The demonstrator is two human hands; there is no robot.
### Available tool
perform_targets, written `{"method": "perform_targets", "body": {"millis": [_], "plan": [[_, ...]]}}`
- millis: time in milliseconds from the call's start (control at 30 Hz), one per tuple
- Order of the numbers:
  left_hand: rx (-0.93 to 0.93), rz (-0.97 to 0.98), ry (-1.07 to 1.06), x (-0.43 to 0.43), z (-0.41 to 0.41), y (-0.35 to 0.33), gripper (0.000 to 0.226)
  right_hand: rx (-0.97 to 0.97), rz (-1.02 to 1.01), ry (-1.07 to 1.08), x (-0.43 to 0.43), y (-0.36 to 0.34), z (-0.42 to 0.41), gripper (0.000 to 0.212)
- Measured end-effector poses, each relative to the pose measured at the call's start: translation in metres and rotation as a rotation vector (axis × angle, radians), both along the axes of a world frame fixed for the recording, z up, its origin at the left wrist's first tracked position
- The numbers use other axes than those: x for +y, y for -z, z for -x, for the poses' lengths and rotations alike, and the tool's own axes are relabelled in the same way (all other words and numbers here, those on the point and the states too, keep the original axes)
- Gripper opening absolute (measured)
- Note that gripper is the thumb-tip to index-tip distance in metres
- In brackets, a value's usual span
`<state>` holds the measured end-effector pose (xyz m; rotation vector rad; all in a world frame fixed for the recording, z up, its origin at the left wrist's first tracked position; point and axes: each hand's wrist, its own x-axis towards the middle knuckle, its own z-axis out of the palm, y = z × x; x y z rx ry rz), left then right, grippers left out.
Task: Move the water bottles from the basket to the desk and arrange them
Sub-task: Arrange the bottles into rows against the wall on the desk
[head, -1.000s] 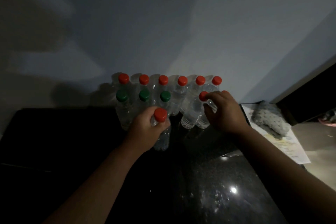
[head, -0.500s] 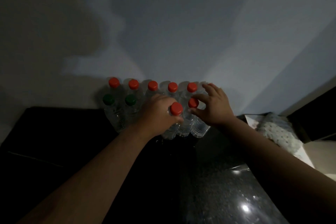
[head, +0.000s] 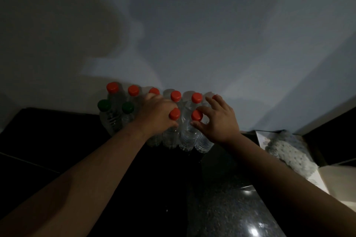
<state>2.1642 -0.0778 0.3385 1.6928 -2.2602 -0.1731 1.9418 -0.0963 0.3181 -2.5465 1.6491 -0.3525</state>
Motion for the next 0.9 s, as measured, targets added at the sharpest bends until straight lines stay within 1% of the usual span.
{"method": "perform_targets", "body": {"millis": [167,467,633,667,733,767,800,833,867,900], "plan": [[-0.026,-0.022,-0.021,-0.003,0.002,0.004,0.031,0.023,-0.010,0.006,0.001,0.001,0.000,0.057],[-0.074,-0.047,0.015,-0.002,0.003,-0.003,0.033,0.036,-0.027,0.005,0.004,-0.003,-0.001,0.059],[-0.061,-0.051,0.042,-0.002,0.001,-0.003,0.033,0.050,-0.041,0.009,0.003,-0.007,-0.002,0.060],[-0.066,-0.044,0.055,-0.001,0.001,-0.005,0.036,0.045,-0.048,0.008,0.003,-0.008,-0.002,0.061],[-0.058,-0.019,0.039,0.007,-0.004,-0.012,0.052,0.038,-0.066,0.003,0.003,-0.009,-0.002,0.064],[-0.005,0.035,-0.002,0.015,-0.009,-0.013,0.054,0.042,-0.073,0.003,0.003,-0.010,-0.002,0.065],[0.087,0.152,-0.063,0.026,-0.014,-0.011,0.046,0.048,-0.073,0.001,0.003,-0.010,-0.003,0.066],[0.211,0.296,-0.144,0.040,-0.019,-0.005,0.034,0.047,-0.055,-0.008,0.004,-0.011,-0.004,0.066],[0.352,0.401,-0.258,0.056,-0.021,0.005,0.027,0.042,-0.018,-0.029,0.005,-0.012,-0.006,0.066],[0.490,0.425,-0.405,0.073,-0.018,0.018,0.028,0.040,0.028,-0.065,0.005,-0.013,-0.008,0.065]]}}
